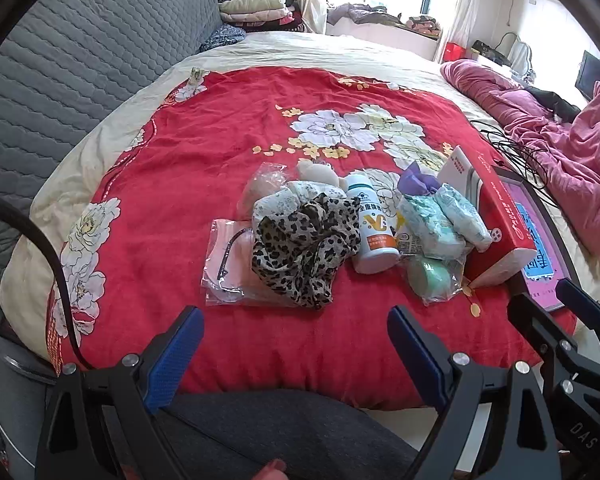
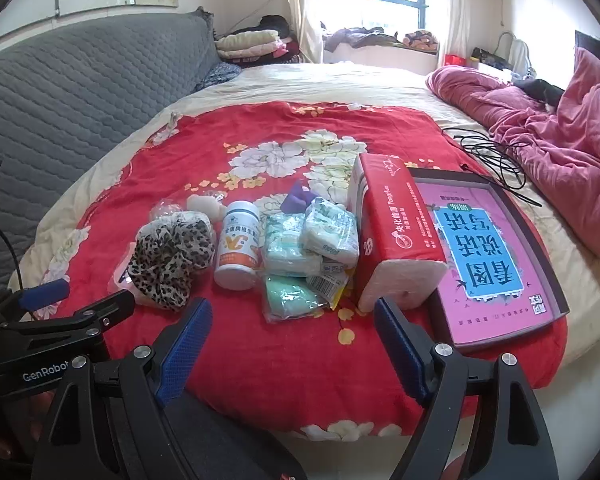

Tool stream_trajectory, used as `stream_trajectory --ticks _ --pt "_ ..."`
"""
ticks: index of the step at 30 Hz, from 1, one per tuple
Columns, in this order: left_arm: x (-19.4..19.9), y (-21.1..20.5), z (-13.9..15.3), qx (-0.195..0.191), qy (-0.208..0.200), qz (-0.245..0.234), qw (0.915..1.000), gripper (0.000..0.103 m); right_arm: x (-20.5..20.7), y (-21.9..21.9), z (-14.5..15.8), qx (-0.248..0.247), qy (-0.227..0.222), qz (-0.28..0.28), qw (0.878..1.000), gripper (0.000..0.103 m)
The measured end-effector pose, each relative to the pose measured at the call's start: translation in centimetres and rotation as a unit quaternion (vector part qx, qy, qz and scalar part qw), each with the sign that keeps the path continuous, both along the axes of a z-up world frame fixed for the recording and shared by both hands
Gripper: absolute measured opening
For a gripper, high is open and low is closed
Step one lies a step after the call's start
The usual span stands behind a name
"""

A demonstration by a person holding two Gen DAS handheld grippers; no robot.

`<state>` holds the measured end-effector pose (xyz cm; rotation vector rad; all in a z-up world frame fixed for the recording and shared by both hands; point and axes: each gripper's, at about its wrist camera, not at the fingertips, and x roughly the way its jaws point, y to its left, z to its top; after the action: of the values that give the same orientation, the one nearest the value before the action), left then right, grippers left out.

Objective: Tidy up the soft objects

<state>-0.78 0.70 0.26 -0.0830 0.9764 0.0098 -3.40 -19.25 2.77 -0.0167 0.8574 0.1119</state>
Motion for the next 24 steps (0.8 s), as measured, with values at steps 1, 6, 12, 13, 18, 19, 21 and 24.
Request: stream_trajectory --ticks 1,6,12,13,18,19,21,24 --pt "-0.03 -0.01 -0.01 -0.001 0.000 -0.001 1.0000 0.093 -0.02 -0.05 -0.01 0.000 0.001 0.000 1.000 0.084" --pt "-0.11 -0.10 -0.06 0.000 0.000 -0.001 1.0000 0.093 -0.14 -0.10 -0.01 -0.003 0.002 -0.002 1.000 0.084" --pt "-0.19 -0.07 -0.05 0.000 0.000 0.001 1.0000 0.093 -0.23 -0.06 0.15 -0.004 -0.001 -0.001 1.000 0.084" --pt "-0.18 -0.07 -0.07 -0.001 0.000 0.001 1.0000 0.093 -0.24 -0.09 0.15 -0.003 -0.001 -0.001 1.000 0.084" --pt "-0.17 -0.05 -0.05 -0.003 0.001 -0.001 1.0000 0.093 -0.25 0.04 0.12 -0.002 0.003 0.001 1.000 0.084" --pt "-0.18 -0.03 -0.04 -0.002 0.002 -0.001 1.0000 0.093 -0.25 0.03 0.14 -0.001 0.003 0.000 1.000 0.084" --pt "-0.19 -0.02 0.01 -0.001 0.002 -0.001 1.0000 0.093 -0.26 -0.03 0.10 -0.001 0.001 -0.001 1.000 0.084" --pt "-0.21 -0.03 -0.03 -0.003 0.002 0.000 1.0000 0.093 -0.26 -0.10 0.08 -0.001 0.001 -0.002 1.000 0.084"
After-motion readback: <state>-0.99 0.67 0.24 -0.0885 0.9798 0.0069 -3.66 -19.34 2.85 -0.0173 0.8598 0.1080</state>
